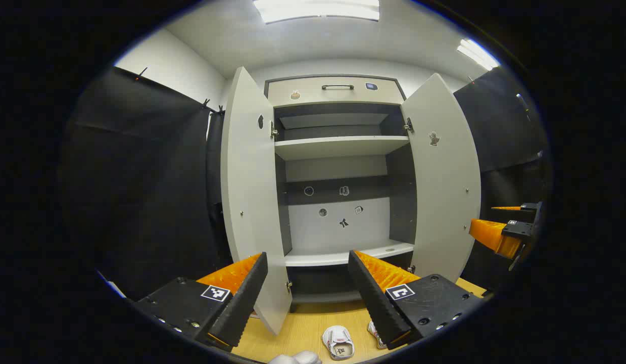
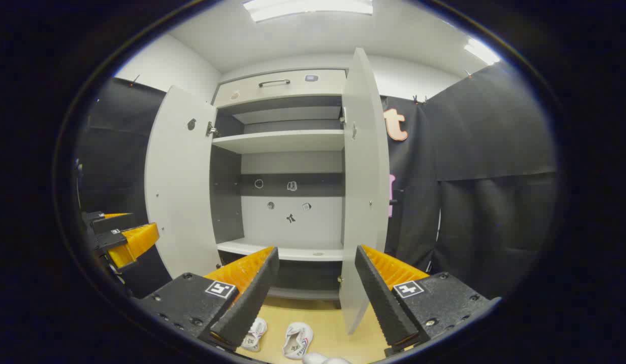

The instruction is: Grab one shoe with the right hand and put it into the shoe cabinet, grab the other shoe with the left hand and put it into the shoe cabinet; then close the right door with the right hand and the left door with the left hand.

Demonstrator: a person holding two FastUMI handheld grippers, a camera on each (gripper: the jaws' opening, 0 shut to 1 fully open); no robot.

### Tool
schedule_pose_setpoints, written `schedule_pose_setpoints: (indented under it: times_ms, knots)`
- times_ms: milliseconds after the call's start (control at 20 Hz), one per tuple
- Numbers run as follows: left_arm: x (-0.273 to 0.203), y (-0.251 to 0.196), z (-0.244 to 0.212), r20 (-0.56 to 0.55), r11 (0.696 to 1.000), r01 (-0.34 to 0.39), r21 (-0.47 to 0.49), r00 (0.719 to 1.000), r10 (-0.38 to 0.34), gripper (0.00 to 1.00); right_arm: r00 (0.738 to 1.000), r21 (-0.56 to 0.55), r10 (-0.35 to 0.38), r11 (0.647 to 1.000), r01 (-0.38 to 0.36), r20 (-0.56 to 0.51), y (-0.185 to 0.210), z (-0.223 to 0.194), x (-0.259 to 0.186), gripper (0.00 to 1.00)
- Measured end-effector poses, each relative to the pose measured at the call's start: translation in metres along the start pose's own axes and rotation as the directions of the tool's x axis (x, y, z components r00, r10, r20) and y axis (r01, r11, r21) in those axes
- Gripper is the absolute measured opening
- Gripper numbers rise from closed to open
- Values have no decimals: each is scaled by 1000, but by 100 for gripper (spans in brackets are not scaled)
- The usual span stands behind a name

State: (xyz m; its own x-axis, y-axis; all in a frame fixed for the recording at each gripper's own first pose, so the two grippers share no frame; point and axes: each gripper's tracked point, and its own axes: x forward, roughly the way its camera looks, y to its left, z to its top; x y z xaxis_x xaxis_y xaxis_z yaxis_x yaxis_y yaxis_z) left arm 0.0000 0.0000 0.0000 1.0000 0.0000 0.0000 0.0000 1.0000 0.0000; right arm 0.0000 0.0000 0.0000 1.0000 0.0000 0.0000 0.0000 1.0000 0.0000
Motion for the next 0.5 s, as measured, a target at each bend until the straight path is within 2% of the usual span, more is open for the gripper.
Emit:
schedule_pose_setpoints:
  times_ms: [500]
  knots:
    - [-7, 2, -3, -1, 1000, -6, 15, 1000, 6, 96, 1000, -6, -2, 1000, 2, 1, 3, 1, -6, 98]
